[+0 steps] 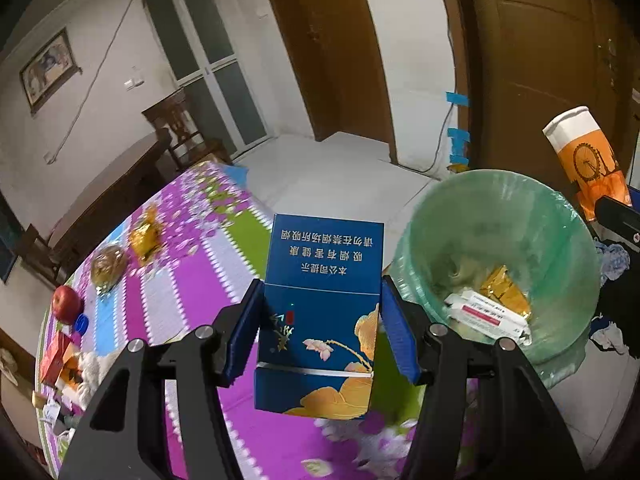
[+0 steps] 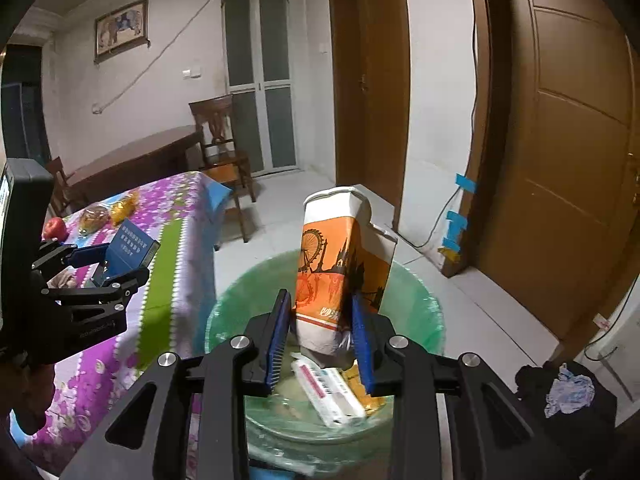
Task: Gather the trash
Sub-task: 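Carry the orange cup and blue box over the green bin and release both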
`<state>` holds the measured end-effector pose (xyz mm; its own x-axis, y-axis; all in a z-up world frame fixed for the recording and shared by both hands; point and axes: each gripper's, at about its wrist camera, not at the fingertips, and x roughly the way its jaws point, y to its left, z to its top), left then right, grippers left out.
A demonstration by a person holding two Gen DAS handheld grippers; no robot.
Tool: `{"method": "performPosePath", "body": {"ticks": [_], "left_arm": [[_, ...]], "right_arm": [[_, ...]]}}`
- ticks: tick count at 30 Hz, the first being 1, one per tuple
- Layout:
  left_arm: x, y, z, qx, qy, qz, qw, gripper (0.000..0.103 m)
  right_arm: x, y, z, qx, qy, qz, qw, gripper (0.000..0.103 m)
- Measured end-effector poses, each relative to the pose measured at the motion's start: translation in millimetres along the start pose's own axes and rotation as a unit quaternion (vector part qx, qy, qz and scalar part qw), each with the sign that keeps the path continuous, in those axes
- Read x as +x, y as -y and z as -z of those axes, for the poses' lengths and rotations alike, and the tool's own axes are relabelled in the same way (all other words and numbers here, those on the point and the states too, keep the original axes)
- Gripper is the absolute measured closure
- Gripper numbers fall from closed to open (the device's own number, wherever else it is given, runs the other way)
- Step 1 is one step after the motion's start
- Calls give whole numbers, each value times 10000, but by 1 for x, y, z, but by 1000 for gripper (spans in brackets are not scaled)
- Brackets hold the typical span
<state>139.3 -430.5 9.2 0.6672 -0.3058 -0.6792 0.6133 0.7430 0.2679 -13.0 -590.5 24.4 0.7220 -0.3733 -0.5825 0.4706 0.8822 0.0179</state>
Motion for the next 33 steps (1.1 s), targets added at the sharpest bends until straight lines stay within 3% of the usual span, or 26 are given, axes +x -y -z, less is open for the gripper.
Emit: {"method": "performPosePath", "body": {"ticks": [8, 13, 17, 26, 33], "left_arm": [[14, 33, -16, 320, -9, 249, 9992, 48], [25, 47, -25, 504, -80, 659, 9965, 48], [34, 55, -30, 582, -130, 1079, 9924, 48], [57, 59, -41, 507, -574, 2278, 9707, 48], [68, 64, -47, 468, -706, 2615, 9615, 47]], "right_arm": [[13, 22, -6, 5, -376, 123, 9992, 71], [23, 39, -9, 168, -693, 66, 9974, 71], [33, 52, -11, 461, -977, -216, 9939, 71], [56, 66, -12, 919, -1465, -509, 9836, 71], [76, 65, -18, 898, -1680, -518, 9803, 70]]}}
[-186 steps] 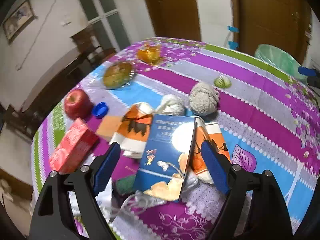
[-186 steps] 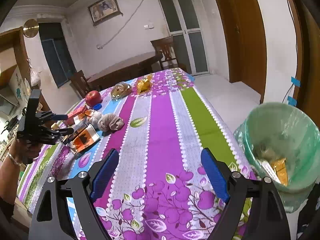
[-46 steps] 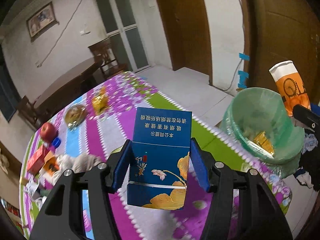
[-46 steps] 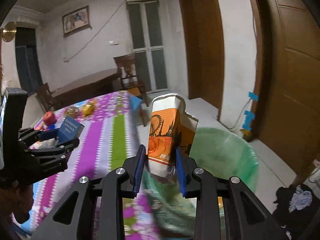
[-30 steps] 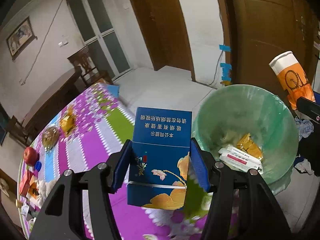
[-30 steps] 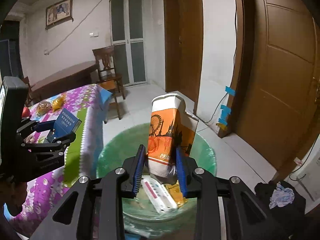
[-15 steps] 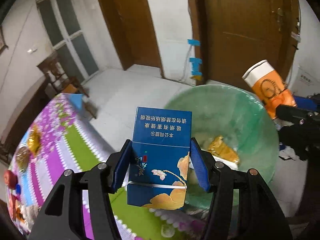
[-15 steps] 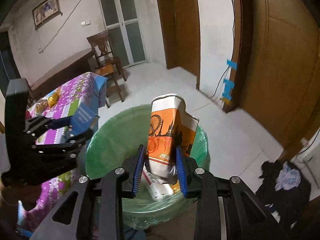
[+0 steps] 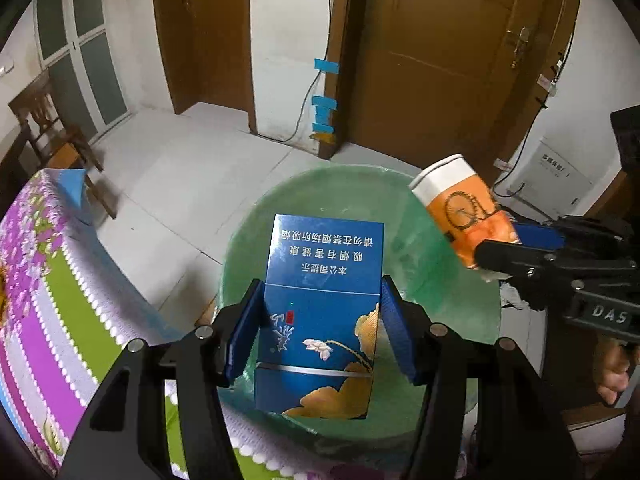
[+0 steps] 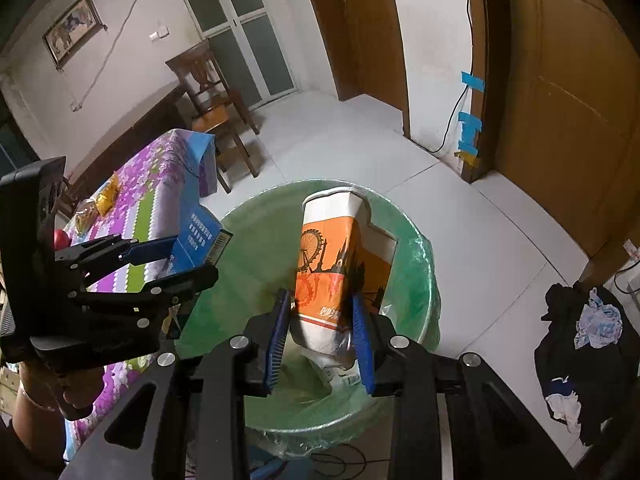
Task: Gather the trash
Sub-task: 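Carry the orange cup and blue box over the green bin and release both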
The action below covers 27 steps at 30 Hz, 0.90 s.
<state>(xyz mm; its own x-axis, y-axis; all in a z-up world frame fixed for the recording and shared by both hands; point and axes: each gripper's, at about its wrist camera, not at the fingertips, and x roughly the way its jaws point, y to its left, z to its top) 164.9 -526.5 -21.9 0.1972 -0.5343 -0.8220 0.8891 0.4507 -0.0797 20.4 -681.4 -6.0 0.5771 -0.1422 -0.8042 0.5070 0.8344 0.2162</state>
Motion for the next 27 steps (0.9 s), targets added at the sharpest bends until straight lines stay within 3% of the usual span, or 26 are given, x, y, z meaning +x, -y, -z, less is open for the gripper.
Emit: {"method": "performPosePath", "body": {"ticks": [2, 4, 19, 23, 27], "left_arm": [[7, -3, -1, -20, -119, -114, 9999, 30], [6, -5, 0, -39, -91, -285, 9995, 30], [-8, 1, 20, 51, 37, -701, 9975, 30], [-14, -4, 26, -36, 125, -860, 9962, 28], [-25, -14, 38, -259, 263, -980, 9945, 26]], "right_arm": [[6, 2, -4, -7, -53, 18, 10000, 66], [12, 4, -5, 66, -150, 55, 9999, 61], [20, 0, 9, 7, -187, 135, 9997, 61], [18, -7, 13, -40, -71, 156, 9998, 61], [7, -21, 19, -160, 361, 258, 9989, 61]]}}
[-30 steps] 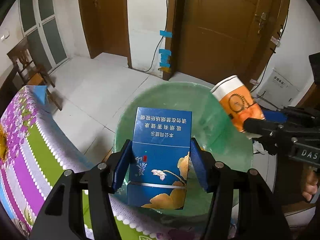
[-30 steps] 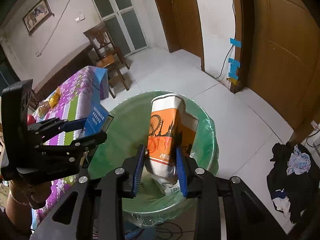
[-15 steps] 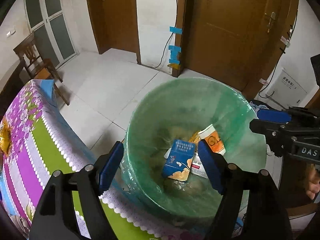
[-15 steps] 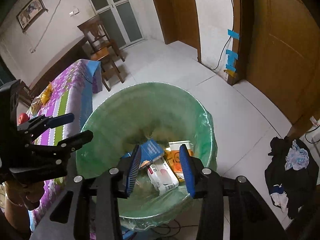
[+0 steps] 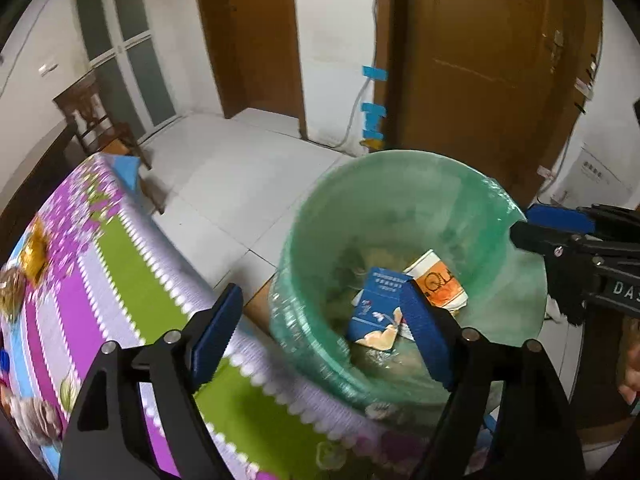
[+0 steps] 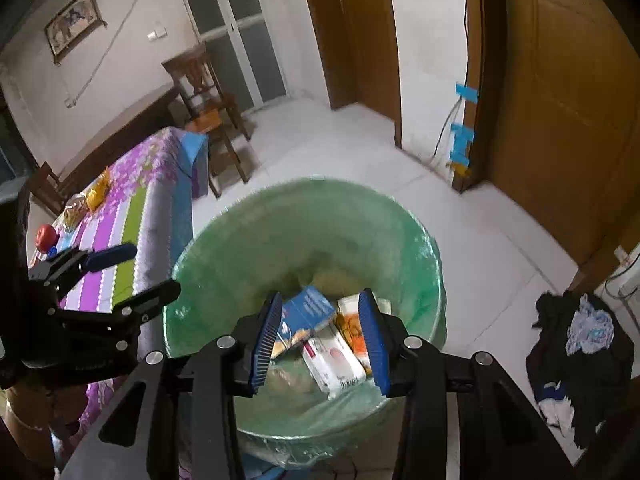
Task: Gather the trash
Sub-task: 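Carry the orange cup and blue box over the green bin and release both, then move both open tools back toward the table items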
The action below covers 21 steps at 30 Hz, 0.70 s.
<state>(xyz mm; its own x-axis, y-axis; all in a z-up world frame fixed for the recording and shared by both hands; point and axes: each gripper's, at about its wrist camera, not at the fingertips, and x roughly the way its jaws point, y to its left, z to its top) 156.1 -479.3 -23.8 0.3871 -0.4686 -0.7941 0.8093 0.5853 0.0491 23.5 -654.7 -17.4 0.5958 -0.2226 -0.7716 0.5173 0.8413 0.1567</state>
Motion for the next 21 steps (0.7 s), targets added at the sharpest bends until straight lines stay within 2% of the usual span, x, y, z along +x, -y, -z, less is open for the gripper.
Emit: {"method": "performPosePath", "body": {"ticks": [7, 13, 15, 17, 21], "left_arm": [[-26, -27, 30, -341, 232, -278, 9988, 26], [-62, -74, 59, -799, 456, -516, 9944, 23], [-79, -97, 71, -1041, 564, -643, 9909, 21], [-99, -131, 88, -1412, 670, -901, 9836, 20], [-130, -193, 116, -2112, 764, -1483, 9631, 19]], "right_arm": [[-14, -44, 14, -387, 593, 32, 9975, 61], [-13, -85, 30, -531, 621, -337, 9961, 60], [-13, -95, 37, -541, 603, -472, 9956, 55], [-12, -102, 44, -549, 579, -537, 9954, 49], [-4, -113, 55, -577, 400, -652, 9954, 48]]}}
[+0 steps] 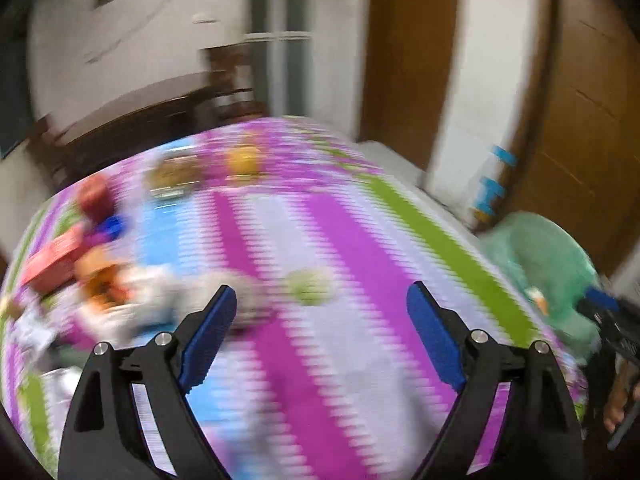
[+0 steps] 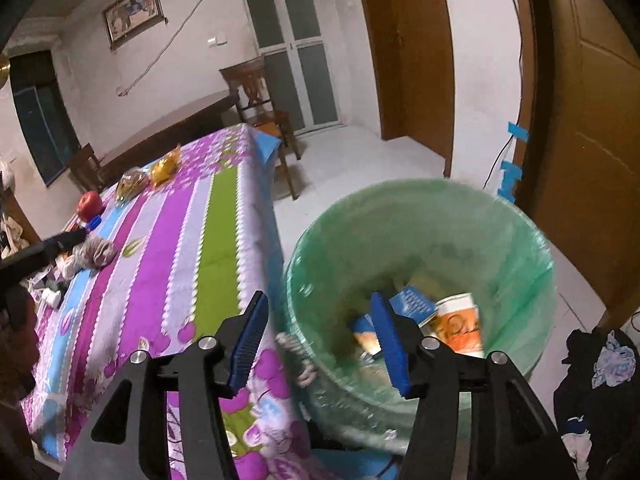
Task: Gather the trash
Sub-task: 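Move both open tools back toward the table items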
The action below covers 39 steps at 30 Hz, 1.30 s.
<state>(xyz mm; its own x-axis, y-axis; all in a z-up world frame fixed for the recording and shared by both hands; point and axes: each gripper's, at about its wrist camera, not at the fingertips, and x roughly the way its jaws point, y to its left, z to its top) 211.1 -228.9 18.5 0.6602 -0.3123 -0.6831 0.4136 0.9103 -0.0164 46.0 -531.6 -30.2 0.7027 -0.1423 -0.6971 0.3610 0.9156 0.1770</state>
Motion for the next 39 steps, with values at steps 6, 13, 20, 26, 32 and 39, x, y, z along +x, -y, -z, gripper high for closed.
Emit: {"method": "performPosePath", "body": {"ticks": [6, 13, 20, 26, 32, 39], "left_arm": [[-27, -112, 9, -1199, 133, -807, 9894, 19], [-77, -224, 36, -2162, 292, -1850, 9582, 19], [-100, -344, 50, -3346, 175, -2463, 9094, 20], [-44, -371, 34, -3090, -264, -2427, 9192, 19], [-5, -398, 35, -3324, -566, -2459, 9088, 19], [-17, -401, 38, -3685, -329, -1671, 9139, 25]], "right_arm": [[18, -25, 2, -79, -153, -208, 9996, 48], [31, -89, -8, -624, -136, -646, 9959, 48], [30, -174, 2, -1443, -5, -1065, 9838, 37], [37, -217, 20, -1723, -268, -1340, 9755, 36], [34, -248, 29, -2124, -312, -1465, 9656, 36], [32, -287, 26, -2550, -255, -1574, 9537, 37]]}}
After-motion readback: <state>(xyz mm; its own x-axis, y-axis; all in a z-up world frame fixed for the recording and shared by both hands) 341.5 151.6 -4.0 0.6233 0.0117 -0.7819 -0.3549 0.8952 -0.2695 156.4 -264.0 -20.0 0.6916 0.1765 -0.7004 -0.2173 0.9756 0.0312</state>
